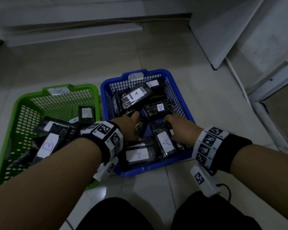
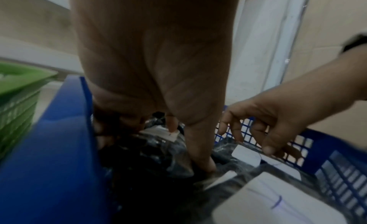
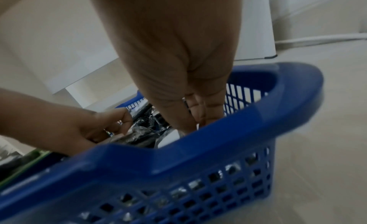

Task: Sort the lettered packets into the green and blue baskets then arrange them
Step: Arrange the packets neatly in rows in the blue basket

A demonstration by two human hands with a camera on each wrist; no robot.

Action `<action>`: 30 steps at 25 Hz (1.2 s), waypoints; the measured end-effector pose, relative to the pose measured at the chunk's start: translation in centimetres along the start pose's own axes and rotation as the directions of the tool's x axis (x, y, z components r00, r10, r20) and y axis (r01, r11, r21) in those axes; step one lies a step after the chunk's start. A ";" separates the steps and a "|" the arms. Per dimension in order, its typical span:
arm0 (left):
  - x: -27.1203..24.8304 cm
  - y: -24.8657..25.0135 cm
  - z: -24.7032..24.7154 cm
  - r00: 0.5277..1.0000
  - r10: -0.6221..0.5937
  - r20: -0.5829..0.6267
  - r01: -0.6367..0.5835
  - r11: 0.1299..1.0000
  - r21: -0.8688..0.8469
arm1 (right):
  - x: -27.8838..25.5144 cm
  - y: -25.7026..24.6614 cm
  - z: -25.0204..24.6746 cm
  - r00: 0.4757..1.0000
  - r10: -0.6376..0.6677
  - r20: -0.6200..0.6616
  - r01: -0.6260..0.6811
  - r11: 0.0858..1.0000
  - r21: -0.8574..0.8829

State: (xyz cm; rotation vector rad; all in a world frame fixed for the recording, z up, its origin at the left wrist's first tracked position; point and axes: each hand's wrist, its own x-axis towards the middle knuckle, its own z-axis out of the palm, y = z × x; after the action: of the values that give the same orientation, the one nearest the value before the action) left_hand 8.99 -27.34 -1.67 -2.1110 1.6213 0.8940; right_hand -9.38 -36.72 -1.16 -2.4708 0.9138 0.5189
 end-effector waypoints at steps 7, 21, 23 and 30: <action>-0.5 -0.9 -0.3 0.997 0.062 -0.049 -0.067 0.991 -0.115 | 0.6 0.0 -1.7 1.000 0.025 -0.006 -0.024 0.999 0.035; 0.8 -0.8 -0.5 0.986 0.124 -0.110 -0.084 0.945 0.315 | 4.1 -0.7 -2.7 0.984 -0.099 -0.149 0.072 0.982 -0.177; 0.9 -1.2 -1.1 0.990 0.134 -0.046 -0.117 0.959 0.258 | 4.9 -0.9 -3.0 0.981 -0.113 -0.160 0.078 0.975 -0.210; 0.2 -1.2 -1.0 0.974 0.180 -0.136 -0.181 0.983 0.004 | 6.4 0.0 -2.7 0.992 -0.120 -0.037 0.092 0.895 -0.437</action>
State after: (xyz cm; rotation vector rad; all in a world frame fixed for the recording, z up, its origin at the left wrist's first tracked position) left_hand 10.43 -27.76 -1.17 -2.0960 1.9067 0.8281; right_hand -4.30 -41.39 -2.10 -2.9354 0.7403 0.6710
